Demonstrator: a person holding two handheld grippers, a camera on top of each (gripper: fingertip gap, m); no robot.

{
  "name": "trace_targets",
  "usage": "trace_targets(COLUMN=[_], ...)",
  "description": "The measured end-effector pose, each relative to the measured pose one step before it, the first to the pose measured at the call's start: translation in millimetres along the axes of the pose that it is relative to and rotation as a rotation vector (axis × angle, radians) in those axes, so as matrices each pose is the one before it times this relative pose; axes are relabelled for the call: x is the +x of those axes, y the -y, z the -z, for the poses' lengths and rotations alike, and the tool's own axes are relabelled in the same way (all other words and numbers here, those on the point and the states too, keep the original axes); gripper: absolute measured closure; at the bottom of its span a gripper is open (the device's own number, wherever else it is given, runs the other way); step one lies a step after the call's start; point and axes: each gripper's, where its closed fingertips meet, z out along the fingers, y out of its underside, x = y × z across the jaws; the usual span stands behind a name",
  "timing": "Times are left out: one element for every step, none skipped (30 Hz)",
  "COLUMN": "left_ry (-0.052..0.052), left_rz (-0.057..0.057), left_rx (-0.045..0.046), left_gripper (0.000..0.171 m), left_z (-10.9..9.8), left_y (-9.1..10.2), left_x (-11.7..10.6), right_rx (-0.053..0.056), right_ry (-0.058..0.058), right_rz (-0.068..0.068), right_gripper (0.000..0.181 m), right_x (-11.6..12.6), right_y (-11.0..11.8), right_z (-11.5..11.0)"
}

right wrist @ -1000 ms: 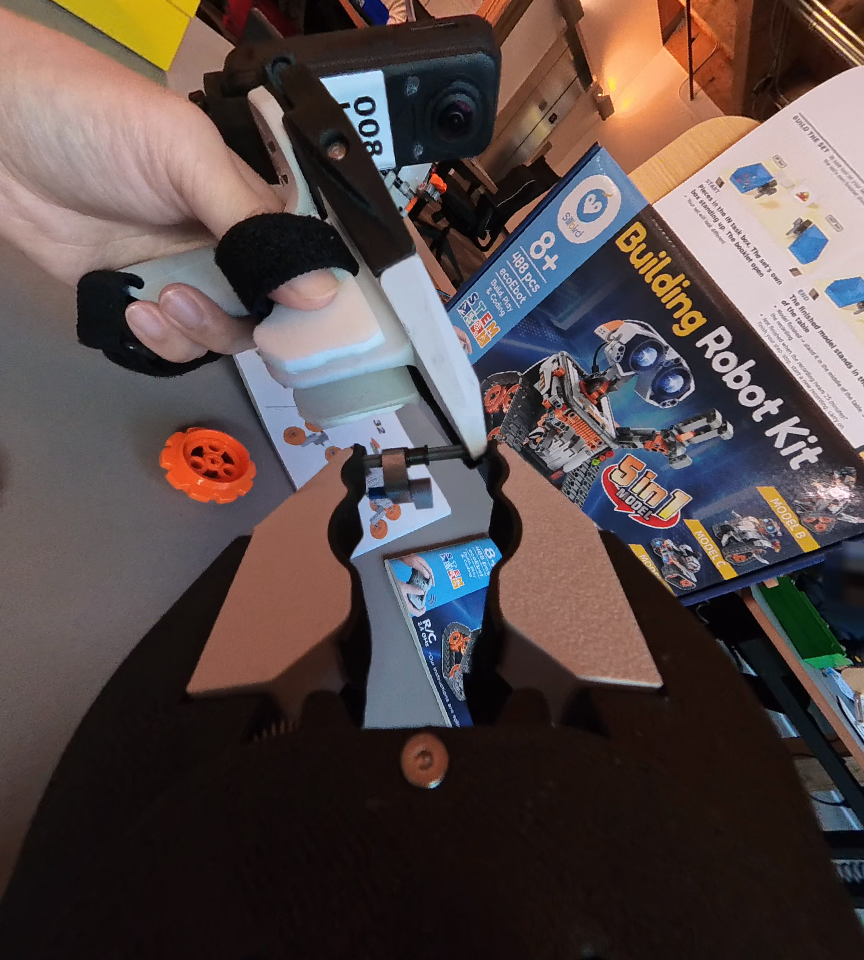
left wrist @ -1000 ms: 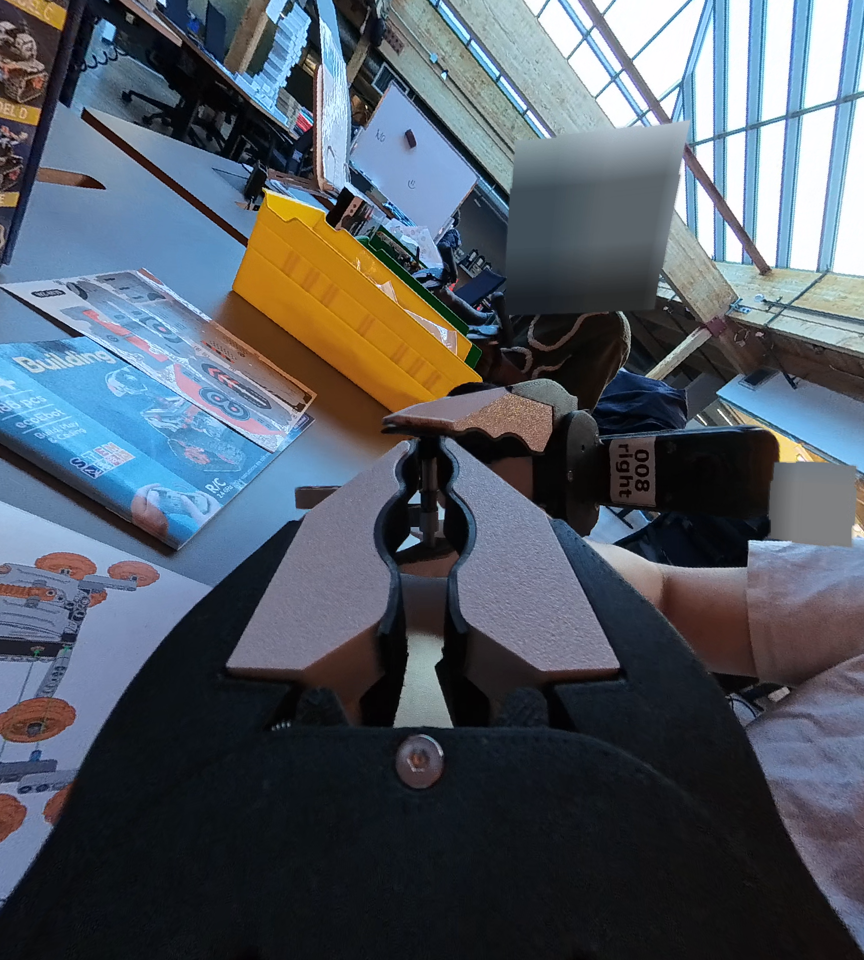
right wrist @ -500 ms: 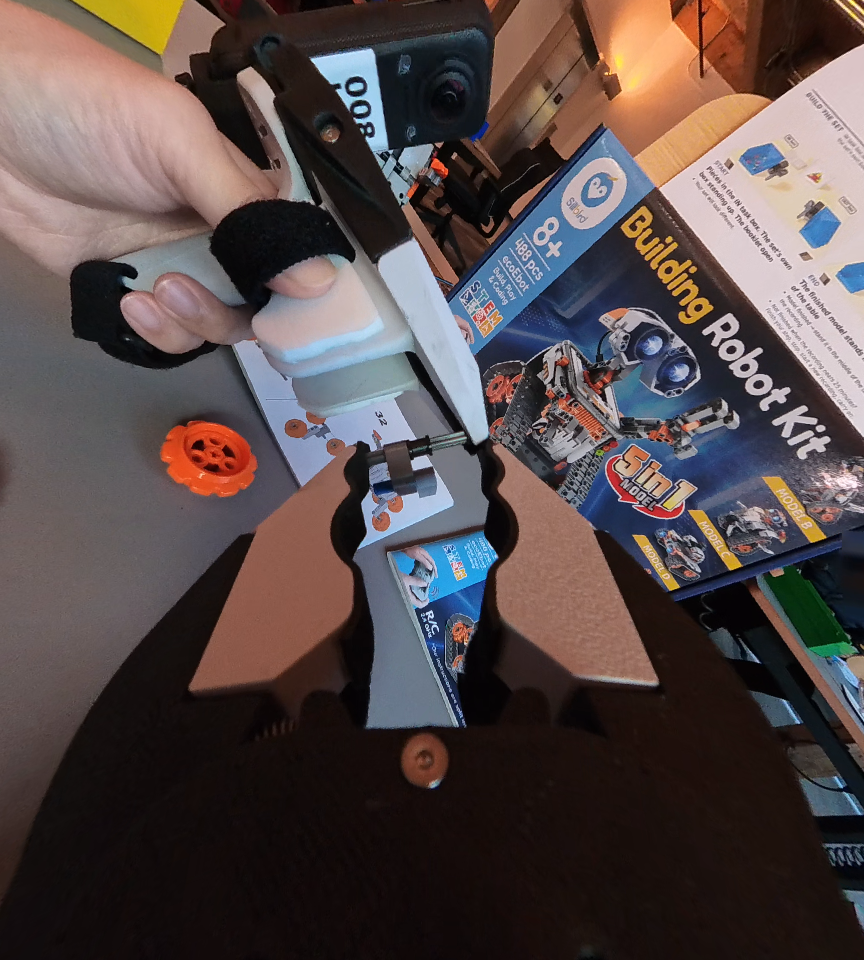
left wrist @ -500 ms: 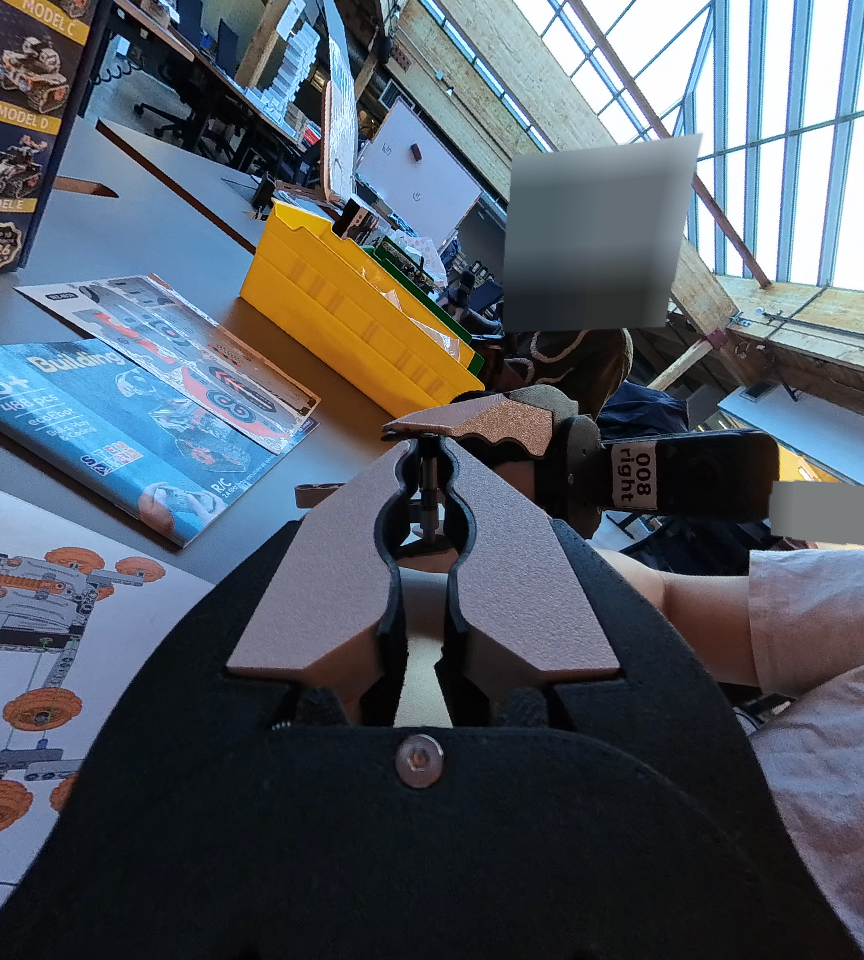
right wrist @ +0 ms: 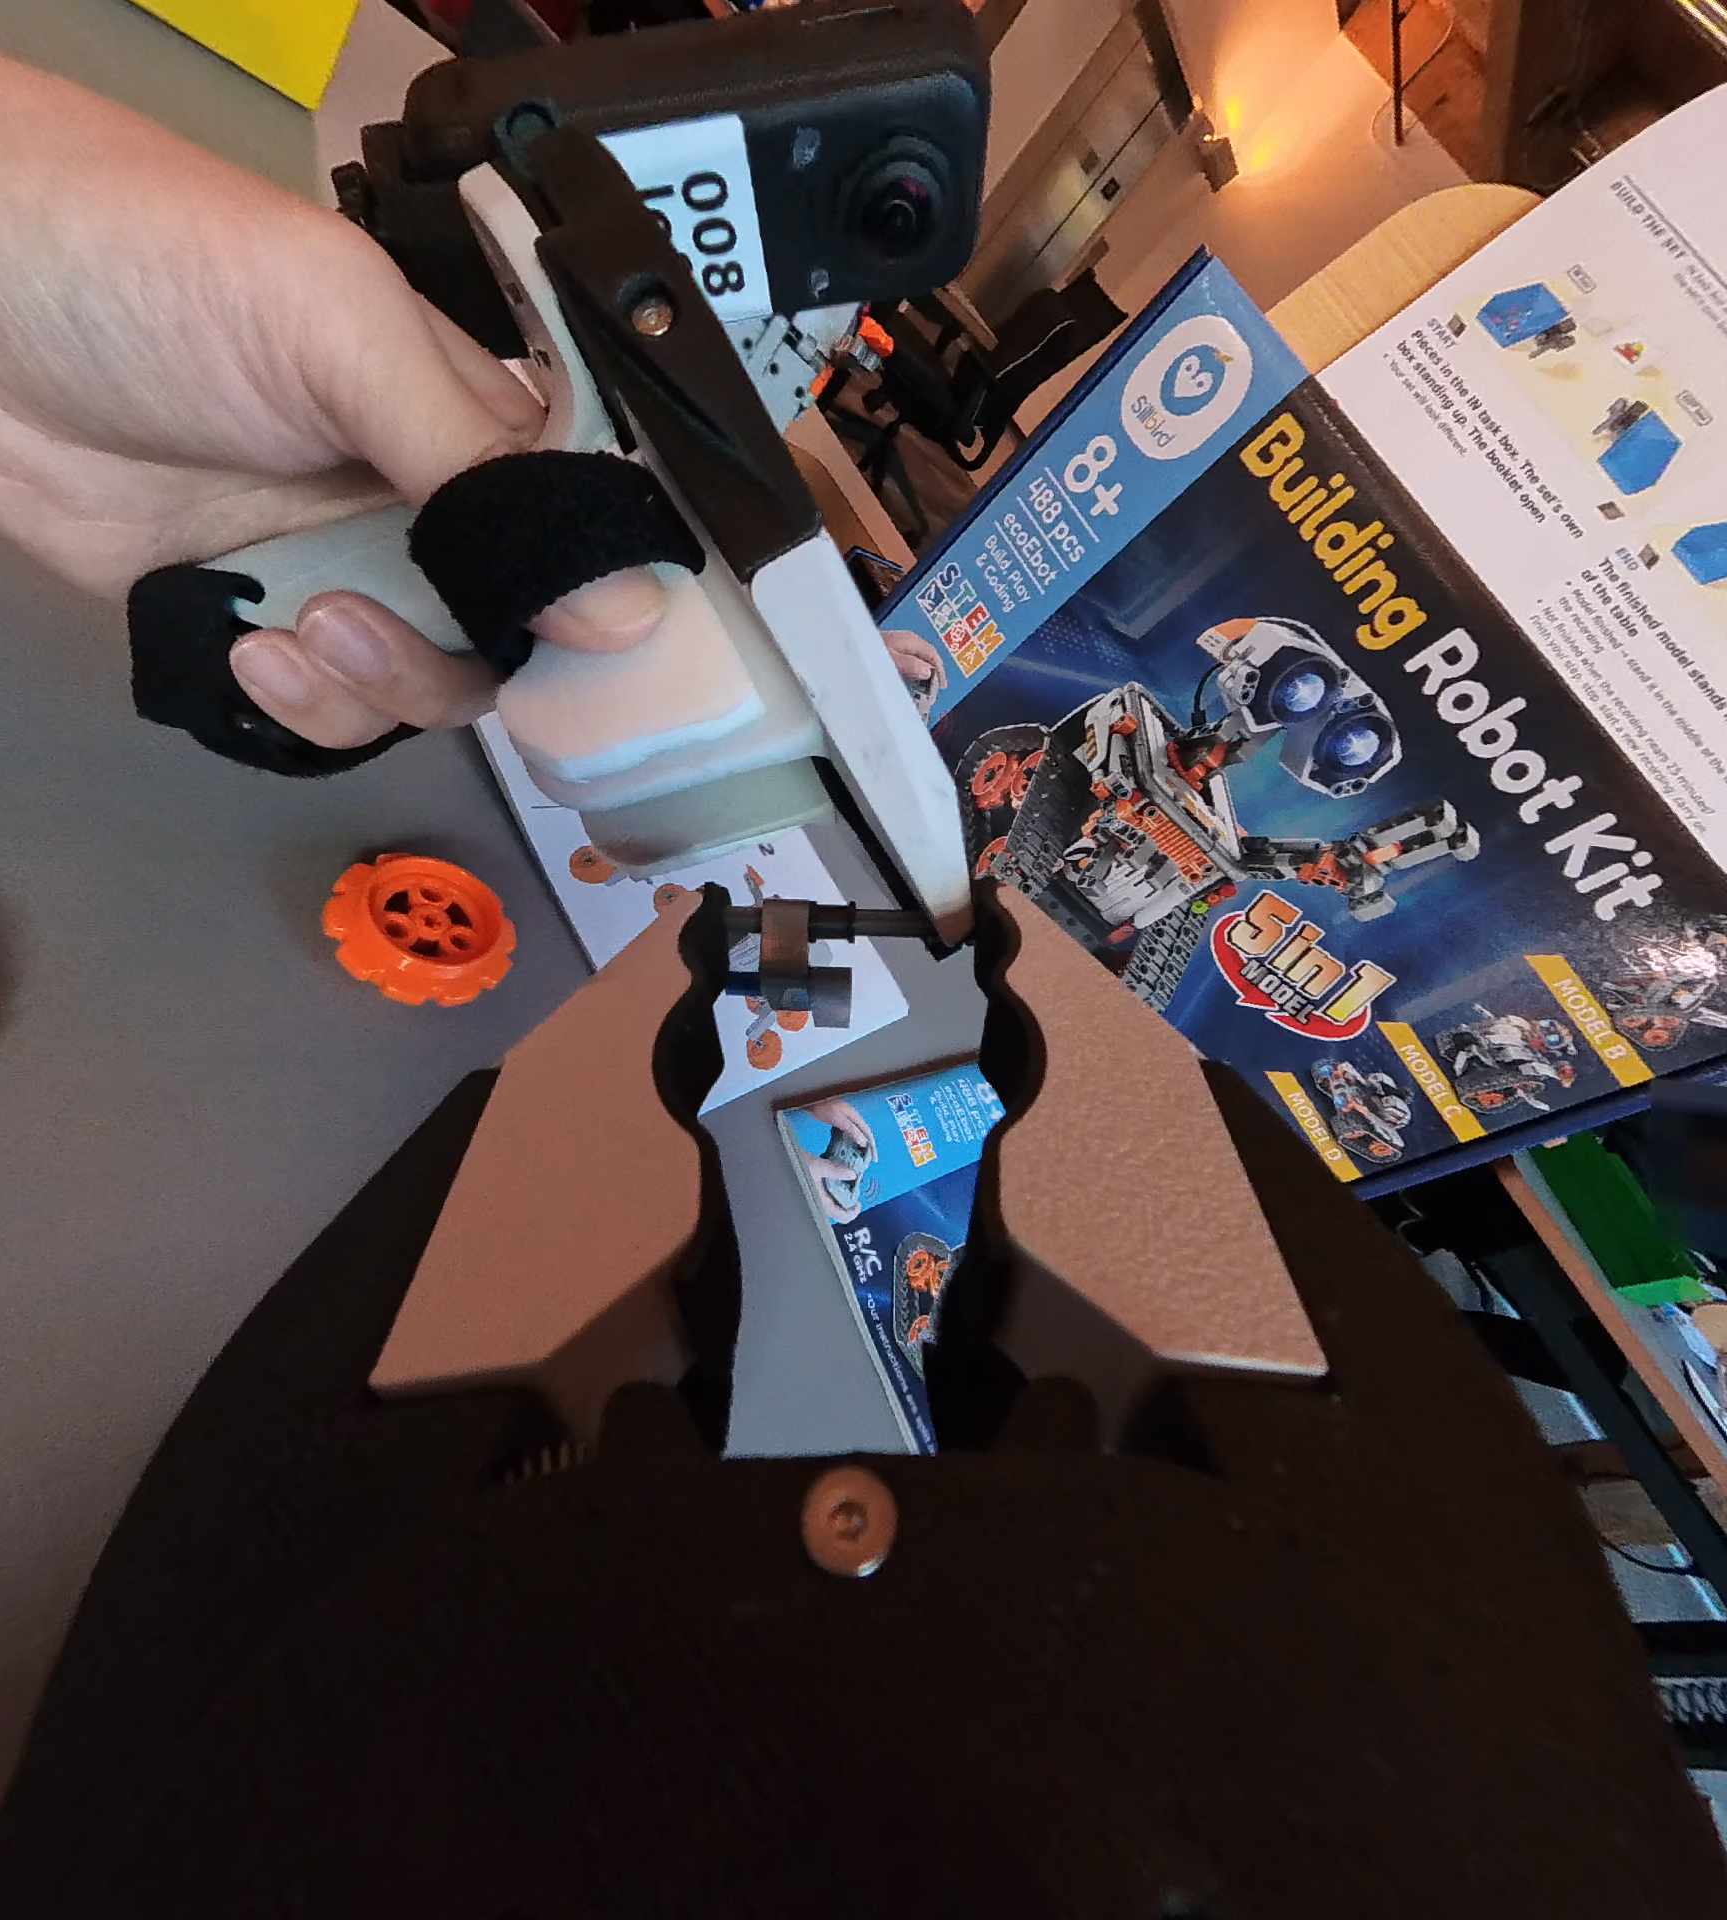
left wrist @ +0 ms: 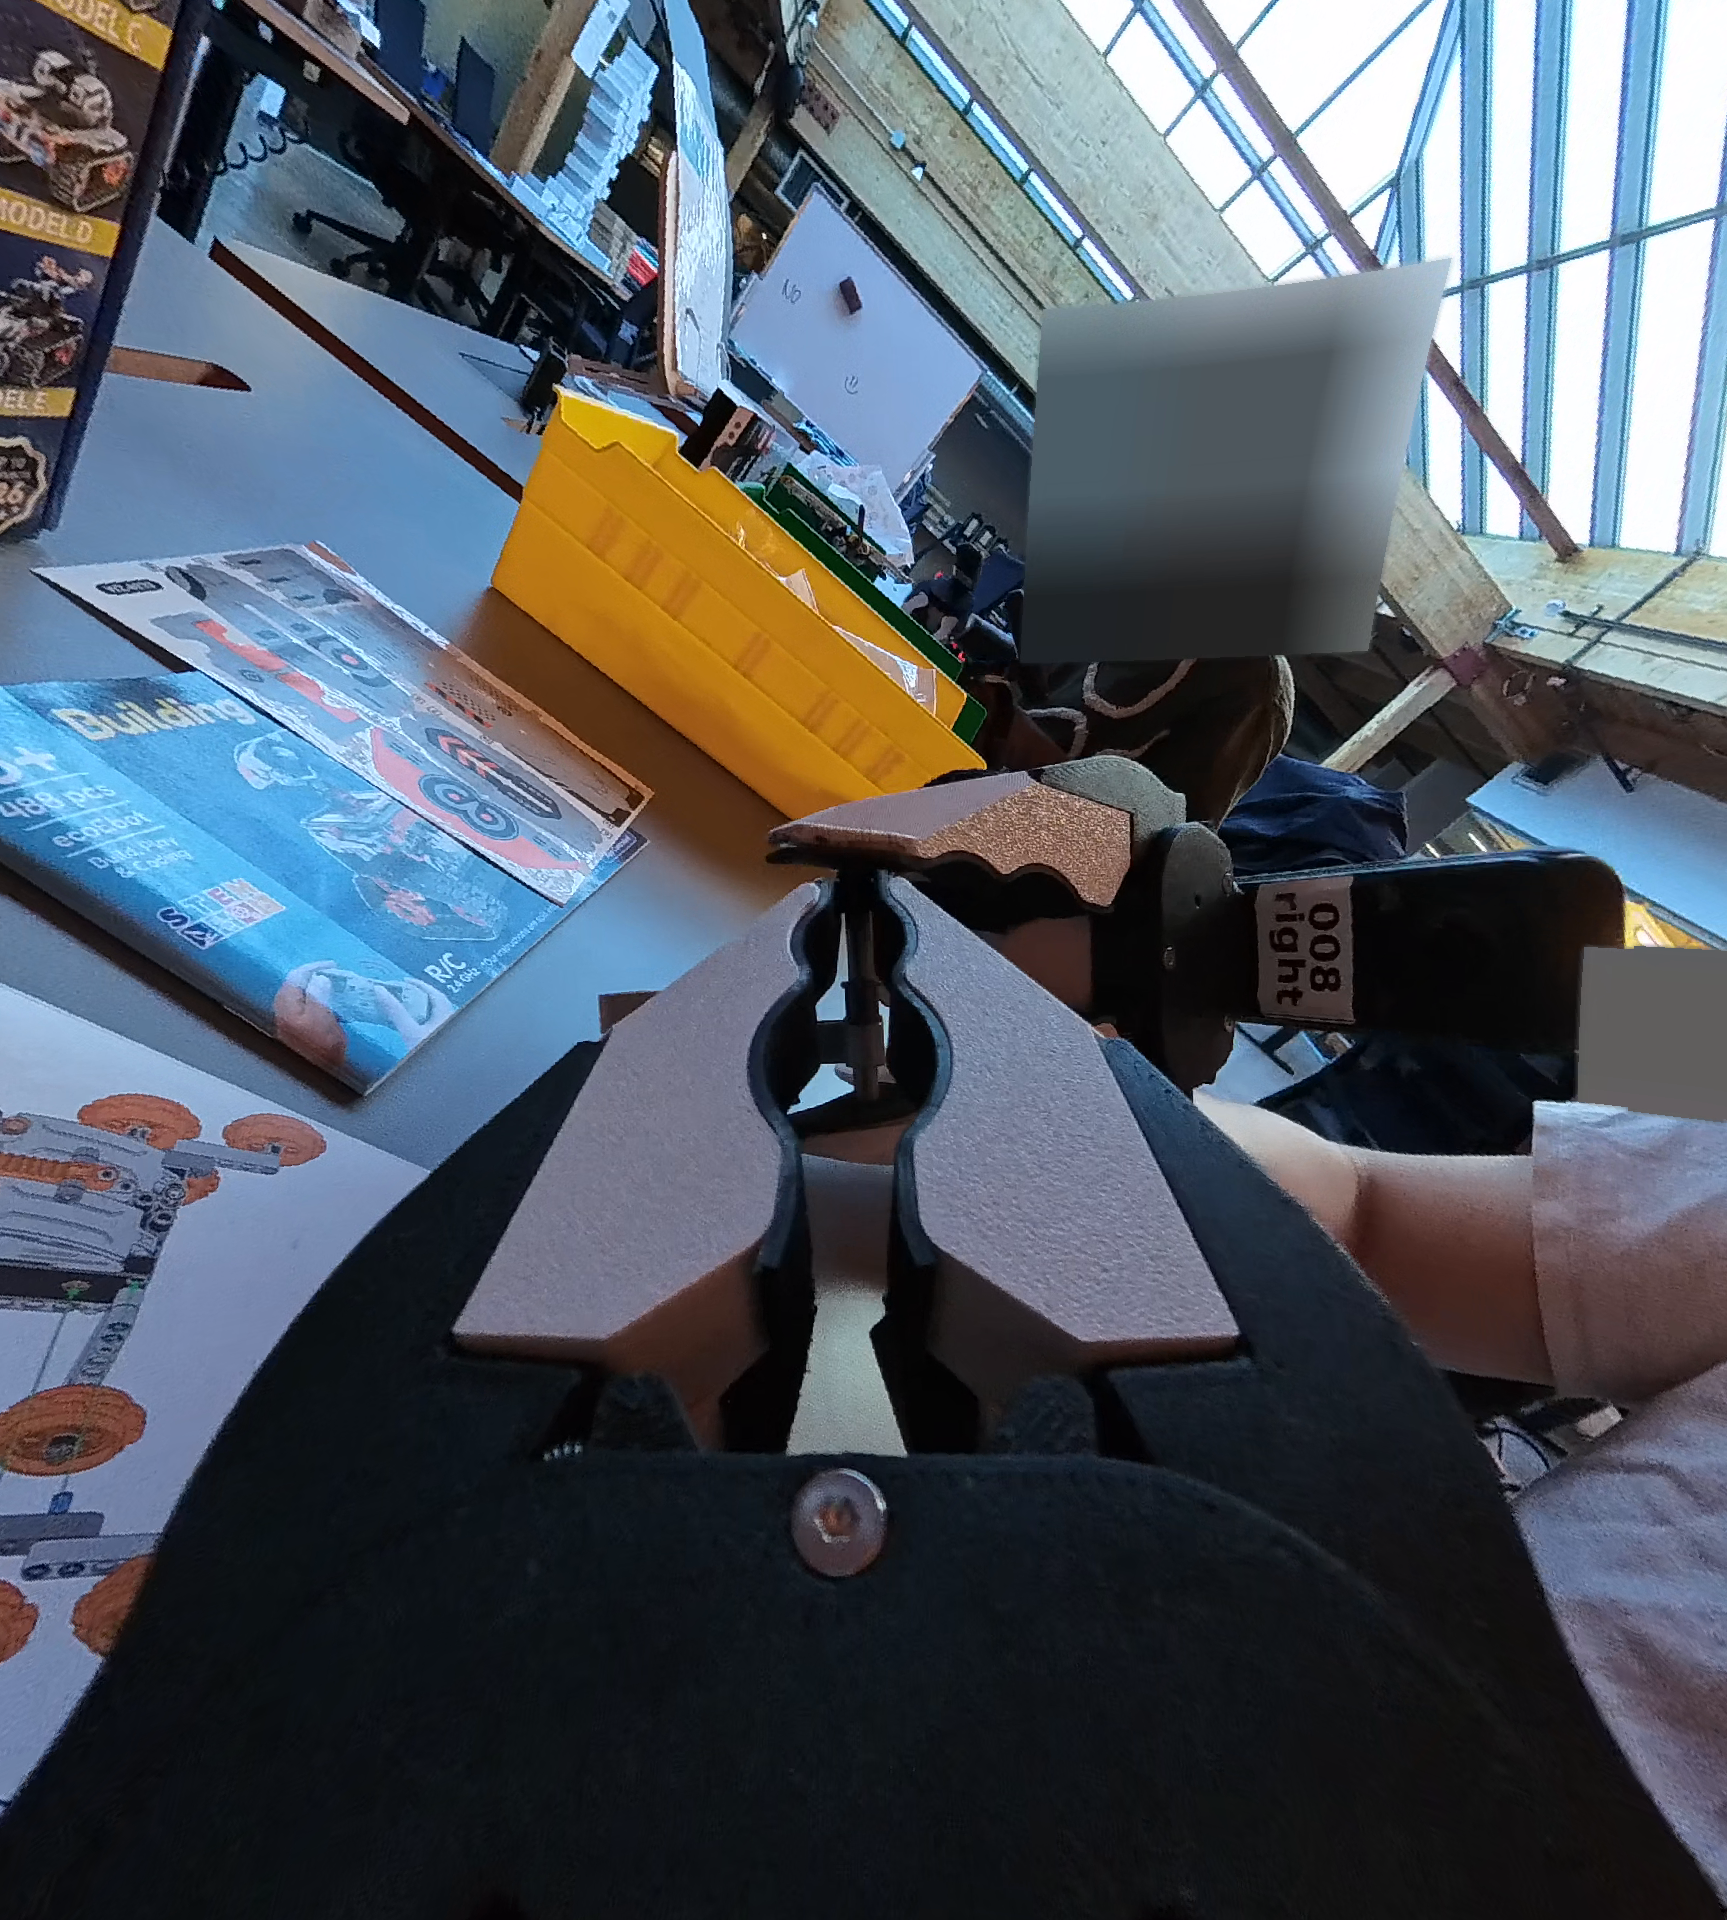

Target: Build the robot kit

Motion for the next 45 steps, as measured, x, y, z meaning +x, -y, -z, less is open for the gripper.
trace_targets(left_ry=[-0.0042, -0.0073, -0.0057, -0.0040, -0.0063, -0.0019, 0.0049, 0.0036, -0.0011, -0.0051, -0.0095, -0.0117, -0.0089, -0.0022, -0.0016, -0.0059, -0.0055, 0.0012, 0.0082, 0.0071, 0.0001, -0.0086, -0.0103, 0.0013, 0.0155, 0.0112, -0.0002, -0.0037, -0.0037, 0.0025, 0.0042, -0.0016, -0.0064, -0.0052, -0.0015, -0.0028, -0.0073, -0.0249, -0.0253, 0.0020, 0.0162, 0.0053, -0.0015, 0.0008, 0.0092], left_rz=[0.0015, 0.0029, 0.0009, -0.0012, -0.0011, -0.0020, -0.0057, -0.0079, -0.0015, 0.0063, 0.0099, 0.0108, 0.0093, 0.0037, -0.0048, -0.0052, -0.0039, -0.0114, -0.0165, -0.0141, -0.0083, 0.0022, 0.0075, 0.0001, -0.0090, -0.0063, 0.0063, 0.0134, 0.0135, 0.0064, -0.0023, 0.0010, 0.0097, 0.0109, 0.0048, 0.0069, 0.0151, 0.0246, 0.0226, -0.0002, -0.0166, -0.0107, 0.0004, -0.0014, -0.0096], left_rx=[0.00540, 0.01051, 0.01760, 0.01981, 0.01324, 0.00127, -0.00506, -0.00410, -0.00144, 0.00192, 0.00614, 0.00600, 0.00468, 0.00371, 0.00346, 0.00204, -0.00284, -0.00563, -0.00656, -0.01023, -0.01508, 0.00415, 0.00917, 0.00336, -0.01125, -0.01161, -0.00278, -0.00003, -0.00179, -0.00173, 0.00292, 0.00239, 0.00103, 0.00047, 0.00275, 0.00086, -0.01211, 0.00149, 0.00508, 0.00786, 0.00431, -0.00308, -0.00552, -0.00565, -0.00361], left_gripper=[0.170, 0.169, 0.169, 0.169, 0.169, 0.169, 0.169, 0.169, 0.169, 0.169, 0.169, 0.169, 0.169, 0.169, 0.169, 0.169, 0.169, 0.169, 0.169, 0.169, 0.169, 0.169, 0.169, 0.169, 0.169, 0.169, 0.169, 0.169, 0.169, 0.169, 0.169, 0.169, 0.169, 0.169, 0.169, 0.168, 0.169, 0.169, 0.169, 0.169, 0.169, 0.169, 0.169, 0.169, 0.169], left_z=[0.14, 0.04, 0.45, 0.84, 0.70, 0.44, 0.18, 0.40, 0.18, 0.01, -0.04, -0.05, -0.25, -0.29, -0.16, -0.06, 0.27, 0.51, 0.34, 0.11, -0.45, -0.53, -0.17, -0.14, -0.30, -0.38, -0.11, 0.35, 0.49, 0.17, -0.26, -0.57, -0.35, -0.23, -0.25, -0.03, 0.08, 0.48, 0.73, 0.06, -0.79, -0.95, -0.36, 0.41, 1.06], left_y=[0.68, 1.35, 2.32, 2.77, 2.23, 0.53, -0.56, -0.58, -0.27, 0.13, 0.59, 0.43, 0.30, 0.15, 0.23, 0.34, 0.24, -0.18, -0.79, -1.41, -2.73, 0.04, 1.23, 0.57, -1.90, -2.12, -0.73, -0.14, -0.43, -0.48, 0.24, 0.49, 0.48, 0.59, 0.72, 0.58, -1.25, 0.75, 1.70, 0.83, -0.49, -0.95, -0.26, -0.01, 0.21], left_x=[0.66, 0.97, 0.73, 0.76, 1.08, 0.59, -0.34, -0.22, 0.14, 0.54, 0.83, 0.91, 0.77, 0.22, 0.67, 1.65, 1.78, 0.86, -0.07, -0.17, 0.24, 1.37, 1.80, 0.21, -2.26, -1.90, -0.82, -0.65, -0.69, -0.89, -0.23, 0.68, 0.81, 0.50, 0.13, 0.18, 0.23, 2.16, 2.20, -0.60, -1.64, 0.01, 0.42, -0.32, -1.22], right_rx=[0.0051, 0.0023, 0.0000, 0.0044, 0.0032, 0.0020, -0.0048, 0.0004, -0.0014, -0.0001, 0.0033, 0.0024, 0.0023, -0.0024, 0.0000, 0.0039, 0.0013, -0.0025, -0.0057, -0.0059, -0.0022, 0.0111, 0.0117, 0.0016, -0.0072, -0.0041, -0.0052, -0.0072, -0.0032, -0.0058, -0.0019, 0.0007, 0.0019, 0.0006, -0.0022, 0.0000, 0.0097, 0.0200, 0.0178, -0.0023, 0.0030, 0.0115, 0.0042, -0.0008, -0.0061], right_ry=[-0.0028, -0.0063, -0.0094, -0.0091, -0.0050, 0.0052, 0.0055, 0.0033, -0.0002, -0.0050, -0.0047, -0.0009, -0.0022, -0.0026, -0.0058, -0.0090, -0.0041, -0.0011, -0.0017, -0.0075, -0.0086, 0.0023, 0.0020, 0.0146, 0.0225, 0.0088, -0.0028, -0.0037, -0.0014, 0.0004, -0.0049, -0.0035, -0.0010, -0.0009, -0.0030, -0.0043, -0.0068, 0.0044, 0.0098, 0.0169, 0.0100, -0.0040, -0.0038, -0.0005, -0.0002], right_rz=[-0.0042, 0.0002, 0.0007, 0.0013, -0.0006, -0.0015, 0.0010, 0.0070, 0.0078, 0.0046, 0.0014, 0.0016, -0.0001, 0.0016, 0.0095, 0.0124, 0.0066, 0.0073, 0.0087, 0.0067, 0.0006, -0.0075, -0.0142, -0.0136, -0.0124, -0.0004, 0.0047, 0.0032, 0.0032, 0.0002, 0.0019, 0.0022, -0.0031, -0.0053, -0.0011, 0.0028, 0.0026, -0.0205, -0.0389, -0.0429, -0.0184, 0.0117, 0.0089, -0.0019, 0.0009], right_gripper=[0.134, 0.135, 0.135, 0.136, 0.137, 0.137, 0.137, 0.137, 0.138, 0.138, 0.138, 0.138, 0.138, 0.138, 0.138, 0.138, 0.138, 0.139, 0.140, 0.144, 0.151, 0.151, 0.151, 0.151, 0.151, 0.150, 0.150, 0.150, 0.151, 0.151, 0.151, 0.151, 0.152, 0.152, 0.152, 0.155, 0.161, 0.162, 0.162, 0.161, 0.161, 0.160, 0.160, 0.160, 0.159], right_x=[0.68, 1.24, 1.94, 1.81, 1.26, -0.55, -0.73, -0.65, -0.12, 0.36, 0.53, 0.31, 0.41, 0.29, 0.44, 0.70, 0.20, -0.34, -0.31, 0.92, 2.13, 0.64, 0.83, -0.35, -2.00, -1.21, -0.21, -0.19, -0.67, -0.29, 0.70, 0.76, 0.59, 0.53, 0.71, 0.72, 1.73, 0.68, 0.53, -0.30, -0.16, 0.60, 0.18, -0.31, -0.50], right_y=[0.71, 0.40, 0.01, 0.62, 0.36, 0.24, -1.06, -0.15, 0.04, 0.31, 0.83, 0.81, 0.39, -0.13, 0.62, 1.44, 1.33, 0.43, -0.50, -0.78, -0.48, 1.35, 1.93, -0.39, -2.79, -1.93, -0.61, -0.50, -0.59, -0.92, -0.12, 0.40, 0.41, 0.27, -0.15, 0.04, 1.02, 2.50, 2.56, -1.22, -1.49, 0.23, 0.13, -0.19, -1.23], right_z=[0.25, 0.44, 0.60, 0.79, 0.72, 0.10, -0.27, -0.07, 0.08, 0.10, 0.27, 0.55, 0.31, 0.05, 0.45, 0.74, 0.46, 0.06, -0.11, 0.40, 1.39, 1.11, 0.67, -0.27, -0.47, -0.10, -0.50, -0.75, -0.65, -0.45, 0.06, 0.60, 0.66, 0.14, -0.16, 0.18, 1.26, 0.85, 0.11, -0.96, 0.06, 0.85, 0.12, -0.60, -1.33])
